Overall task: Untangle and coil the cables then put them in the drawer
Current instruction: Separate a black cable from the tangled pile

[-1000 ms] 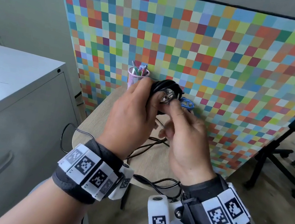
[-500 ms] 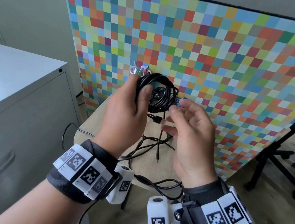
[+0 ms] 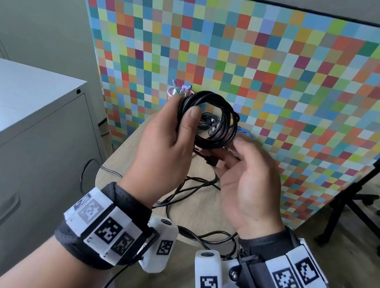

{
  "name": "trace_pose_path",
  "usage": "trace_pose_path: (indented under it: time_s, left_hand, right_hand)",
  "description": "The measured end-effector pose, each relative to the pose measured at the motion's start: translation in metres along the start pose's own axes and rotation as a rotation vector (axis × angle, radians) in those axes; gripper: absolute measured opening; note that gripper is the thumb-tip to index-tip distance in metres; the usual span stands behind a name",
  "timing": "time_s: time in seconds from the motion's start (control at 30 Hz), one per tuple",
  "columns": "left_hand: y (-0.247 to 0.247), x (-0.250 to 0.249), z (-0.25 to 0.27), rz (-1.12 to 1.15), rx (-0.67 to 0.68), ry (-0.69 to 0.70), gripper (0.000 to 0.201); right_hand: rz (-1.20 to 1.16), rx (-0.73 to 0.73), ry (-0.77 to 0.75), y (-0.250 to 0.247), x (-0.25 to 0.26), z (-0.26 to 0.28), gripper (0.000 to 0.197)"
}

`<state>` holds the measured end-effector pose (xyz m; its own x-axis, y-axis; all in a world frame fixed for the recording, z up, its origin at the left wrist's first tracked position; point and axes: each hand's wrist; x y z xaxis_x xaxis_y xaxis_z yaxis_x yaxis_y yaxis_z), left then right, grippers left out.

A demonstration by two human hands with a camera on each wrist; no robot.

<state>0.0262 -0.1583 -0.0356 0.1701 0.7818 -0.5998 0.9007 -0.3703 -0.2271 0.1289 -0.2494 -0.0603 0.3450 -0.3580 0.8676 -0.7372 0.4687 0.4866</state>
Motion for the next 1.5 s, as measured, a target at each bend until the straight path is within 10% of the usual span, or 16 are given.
trace_pose_path:
  time_s: [0.3,0.6,1.13,1.5]
  left_hand:
    - [-0.001,-0.007,-0.002,0.076,0.041,-0.006,0.021]
    - [0.003,-0.006,-0.002,-0.022,0.036,-0.027,0.025]
    - [0.006,0.005,0.008,-0.147,0.07,-0.017,0.025]
    - [0.011,0.005,0.009,-0.089,0.057,0.015,0.032]
  right_hand:
    - [0.278,-0.151,-0.184,-0.014,0.003,-0.006,0.012]
    - [-0.102,0.104,0.171,-0.007,0.019,0.003,0.032]
    - [-0.03,0.213,0.149,0.0,0.016,0.001,0.042]
    - [0.069,0.003,-0.171,0.007,0.007,-0.002,0.028]
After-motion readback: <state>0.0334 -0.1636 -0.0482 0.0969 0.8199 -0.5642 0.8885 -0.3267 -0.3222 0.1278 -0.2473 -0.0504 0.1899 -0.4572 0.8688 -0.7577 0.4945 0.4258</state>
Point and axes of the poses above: each hand's wrist, its own z-axis away from the middle knuckle, its own y-axis out of the palm, x = y × z, and after that the axes turned 11 degrees about y, right-handed
